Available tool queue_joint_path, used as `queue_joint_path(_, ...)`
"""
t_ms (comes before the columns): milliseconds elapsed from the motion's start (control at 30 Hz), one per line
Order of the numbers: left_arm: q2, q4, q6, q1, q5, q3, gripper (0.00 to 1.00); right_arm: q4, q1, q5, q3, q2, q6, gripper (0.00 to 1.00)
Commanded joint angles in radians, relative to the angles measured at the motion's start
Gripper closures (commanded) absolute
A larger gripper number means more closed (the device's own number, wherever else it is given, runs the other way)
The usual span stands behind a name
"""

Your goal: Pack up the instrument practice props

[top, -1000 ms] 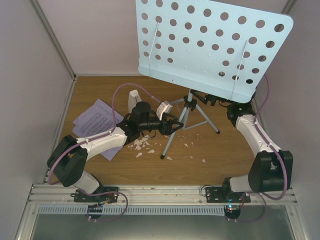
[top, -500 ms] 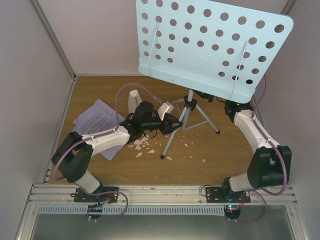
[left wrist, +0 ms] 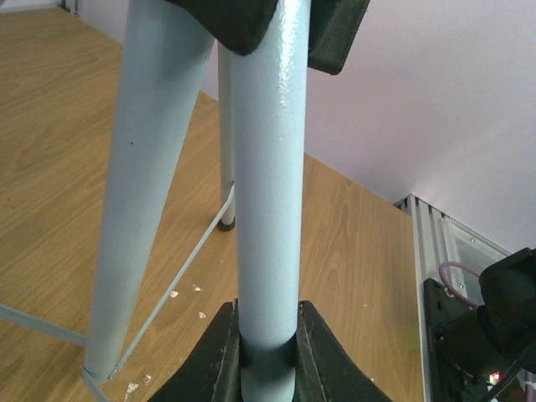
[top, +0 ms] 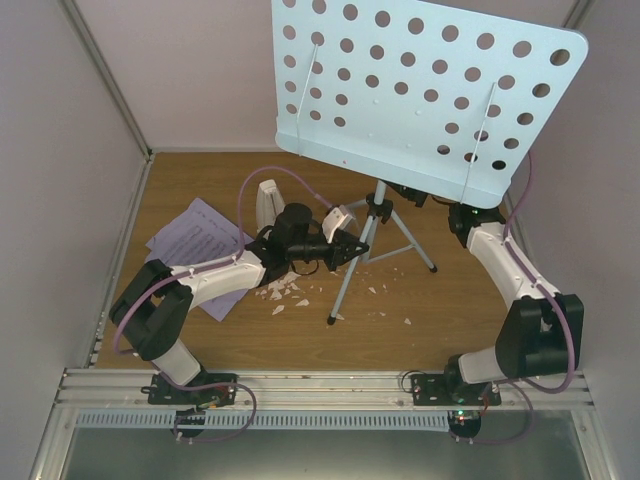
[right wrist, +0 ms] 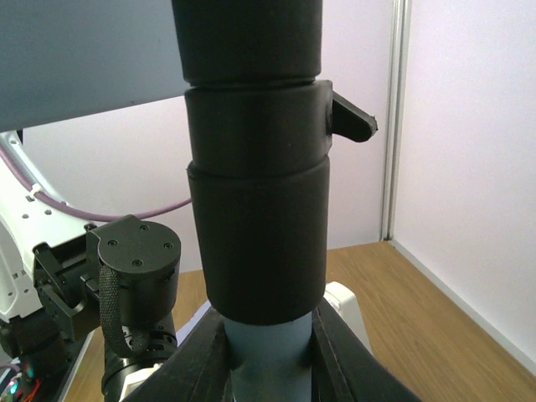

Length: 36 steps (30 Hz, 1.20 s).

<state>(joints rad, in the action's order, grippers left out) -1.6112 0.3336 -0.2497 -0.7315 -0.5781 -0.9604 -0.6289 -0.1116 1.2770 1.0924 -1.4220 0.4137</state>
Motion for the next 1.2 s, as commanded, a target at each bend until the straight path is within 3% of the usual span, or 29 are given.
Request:
queue_joint_path(0,0.026,0.149,-0.017,-0.005,0.018,-0.007,1.0,0.074,-0.043,0.008,-0.033,0.076,0.054,0.99)
queue_joint_path(633,0.159,0.272,-0.058,-0.014,0.106,-0.14,1.0,0.174,-0.102,-0.047,-0.217,0.172,-0.009,1.0)
queue_joint_path(900,0.167,0.297,-0.069,-0.015,0.114,-0.08,1.0,0.171,-0.115,-0.088,-0.255,0.191,-0.001,0.99)
queue_joint_path(1167,0.204,0.296,-0.037,-0.015,0.086,0.098,1.0,0.141,-0.115,-0.161,-0.229,0.235,0.026,0.77)
